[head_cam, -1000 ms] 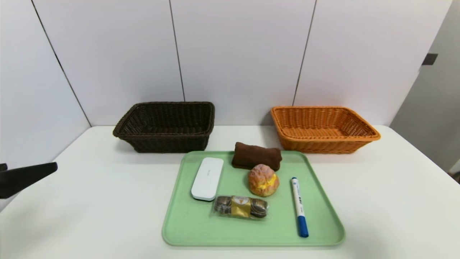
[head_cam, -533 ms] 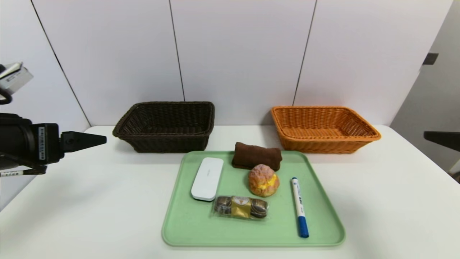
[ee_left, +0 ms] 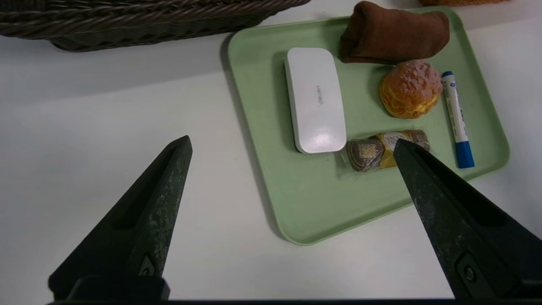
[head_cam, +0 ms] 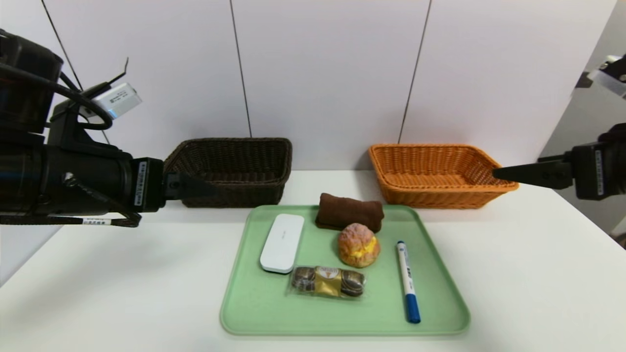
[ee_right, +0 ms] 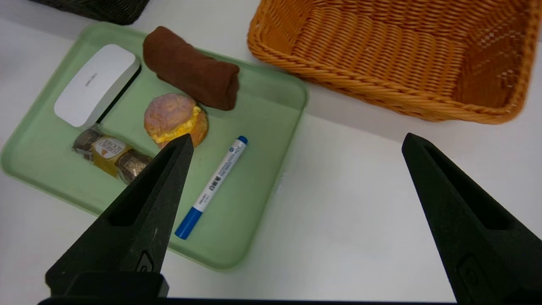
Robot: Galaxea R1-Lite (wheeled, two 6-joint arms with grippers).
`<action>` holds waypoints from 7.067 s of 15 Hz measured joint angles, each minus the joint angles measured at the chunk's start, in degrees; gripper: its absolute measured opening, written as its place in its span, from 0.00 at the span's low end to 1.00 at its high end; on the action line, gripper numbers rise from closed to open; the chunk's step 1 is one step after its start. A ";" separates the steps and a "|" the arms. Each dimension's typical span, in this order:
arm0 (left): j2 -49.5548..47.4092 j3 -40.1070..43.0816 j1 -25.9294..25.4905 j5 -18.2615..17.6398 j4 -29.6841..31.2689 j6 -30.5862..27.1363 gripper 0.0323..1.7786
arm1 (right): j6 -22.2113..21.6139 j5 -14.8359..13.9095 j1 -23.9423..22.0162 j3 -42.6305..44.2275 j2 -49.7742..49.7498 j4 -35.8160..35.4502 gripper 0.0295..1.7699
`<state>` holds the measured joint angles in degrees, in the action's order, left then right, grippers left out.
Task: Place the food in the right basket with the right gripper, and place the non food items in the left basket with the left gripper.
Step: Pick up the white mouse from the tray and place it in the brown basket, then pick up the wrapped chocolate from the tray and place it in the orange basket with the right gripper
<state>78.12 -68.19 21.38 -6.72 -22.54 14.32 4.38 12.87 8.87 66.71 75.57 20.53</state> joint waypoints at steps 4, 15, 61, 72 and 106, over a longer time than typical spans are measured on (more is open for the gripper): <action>4.22 -1.45 5.00 0.24 0.06 2.05 0.95 | -0.48 0.07 7.33 1.60 6.27 -2.51 0.96; 20.81 -10.63 13.53 9.08 -0.39 8.61 0.95 | -2.38 -0.04 10.17 1.18 8.96 -2.76 0.96; 14.93 -25.22 7.19 16.75 -21.59 -25.12 0.56 | -2.78 0.13 10.25 0.22 7.47 -2.89 0.96; 34.95 -44.07 -11.39 -2.26 -14.31 -56.69 0.56 | -2.76 -0.15 11.26 -0.84 7.45 -2.93 0.96; 43.44 -45.01 -12.98 -1.94 3.33 -40.62 0.88 | -2.89 -1.58 10.33 -3.15 7.25 -5.75 0.96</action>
<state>121.55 -113.20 8.40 -8.66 -19.21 -26.30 1.49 11.29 19.20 63.56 82.82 14.77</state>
